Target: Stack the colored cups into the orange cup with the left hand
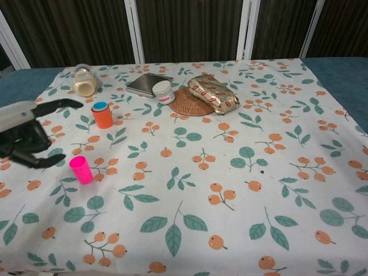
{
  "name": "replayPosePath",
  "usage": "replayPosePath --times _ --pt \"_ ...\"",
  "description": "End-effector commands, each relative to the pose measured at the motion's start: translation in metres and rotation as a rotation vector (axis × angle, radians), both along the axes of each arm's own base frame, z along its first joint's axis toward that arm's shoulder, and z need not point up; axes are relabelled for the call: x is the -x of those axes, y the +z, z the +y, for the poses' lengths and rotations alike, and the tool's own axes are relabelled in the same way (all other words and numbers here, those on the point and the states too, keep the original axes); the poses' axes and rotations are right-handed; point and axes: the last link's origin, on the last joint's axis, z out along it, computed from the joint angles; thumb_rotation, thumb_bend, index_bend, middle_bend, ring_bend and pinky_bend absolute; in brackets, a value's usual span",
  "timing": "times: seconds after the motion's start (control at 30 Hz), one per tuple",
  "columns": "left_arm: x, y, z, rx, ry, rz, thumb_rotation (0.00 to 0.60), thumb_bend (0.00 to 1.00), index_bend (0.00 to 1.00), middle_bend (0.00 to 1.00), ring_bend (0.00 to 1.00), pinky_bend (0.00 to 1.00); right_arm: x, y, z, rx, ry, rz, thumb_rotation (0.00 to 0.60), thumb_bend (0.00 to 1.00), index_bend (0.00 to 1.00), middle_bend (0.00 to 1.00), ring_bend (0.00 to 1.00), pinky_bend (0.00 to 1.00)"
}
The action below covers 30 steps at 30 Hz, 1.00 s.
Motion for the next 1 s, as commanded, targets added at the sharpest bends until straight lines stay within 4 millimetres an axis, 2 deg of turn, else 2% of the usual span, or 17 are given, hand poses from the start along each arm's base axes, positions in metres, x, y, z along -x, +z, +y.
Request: replayPosePath --times 0.03,0.17,0.47,0.67,0.83,1.0 --pt "0.010 0.001 -0.022 0.041 0.018 -0.012 0.600 0.35 0.00 1.00 1.00 1.00 0.000 0.000 0.000 -0.003 0.002 -0.002 0.600 0.19 0.00 0.00 0.00 0.00" --pt "0.017 -0.011 -0.026 0.048 0.022 -0.003 0.600 0.35 0.03 1.00 1.00 1.00 -0.001 -0.001 0.001 -0.009 0.006 -0.002 0.600 0.19 0.00 0.00 0.00 0.00" --pt "0.024 -0.042 -0.009 0.039 0.081 0.003 0.600 0.36 0.08 1.00 1.00 1.00 0.000 0.002 0.001 0.002 0.006 -0.007 0.600 0.19 0.00 0.00 0.00 0.00" --pt "0.025 -0.049 -0.004 0.039 0.088 -0.002 0.600 0.36 0.27 1.00 1.00 1.00 0.000 0.003 0.001 0.004 0.003 -0.007 0.600 0.19 0.00 0.00 0.00 0.00" --pt "0.022 -0.052 0.000 0.024 0.092 -0.015 0.600 0.36 0.32 1.00 1.00 1.00 0.000 0.002 0.001 0.002 0.005 -0.005 0.600 0.19 0.00 0.00 0.00 0.00" --pt "0.023 -0.056 0.007 0.020 0.110 -0.024 0.600 0.36 0.43 1.00 1.00 1.00 0.000 0.003 0.001 0.008 0.005 -0.005 0.600 0.19 0.00 0.00 0.00 0.00"
